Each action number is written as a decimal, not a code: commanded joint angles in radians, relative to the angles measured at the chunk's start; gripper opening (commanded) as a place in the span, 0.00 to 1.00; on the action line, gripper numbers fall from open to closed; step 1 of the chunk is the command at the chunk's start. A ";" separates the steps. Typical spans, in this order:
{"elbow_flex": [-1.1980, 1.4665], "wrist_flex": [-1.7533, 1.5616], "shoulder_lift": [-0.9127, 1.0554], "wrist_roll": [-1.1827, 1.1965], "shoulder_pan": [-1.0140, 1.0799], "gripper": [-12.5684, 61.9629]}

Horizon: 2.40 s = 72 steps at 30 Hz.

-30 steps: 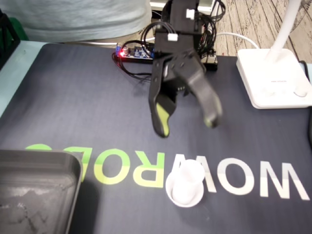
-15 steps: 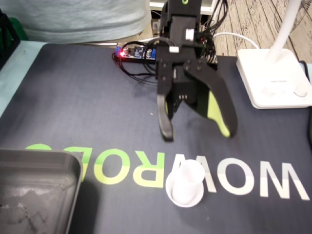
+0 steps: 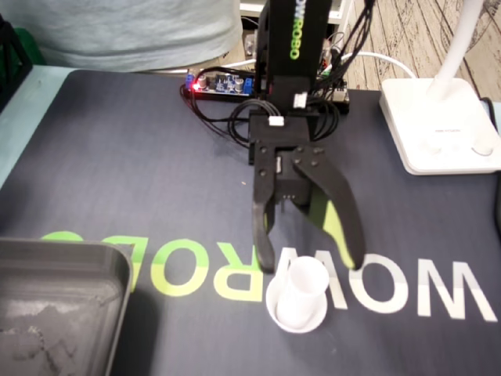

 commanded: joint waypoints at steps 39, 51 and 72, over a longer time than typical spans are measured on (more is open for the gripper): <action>-0.155 -0.078 -0.296 -0.014 0.023 0.51; -0.155 -0.077 -0.298 -0.006 0.028 0.41; -0.156 -0.080 -0.296 0.049 0.005 0.25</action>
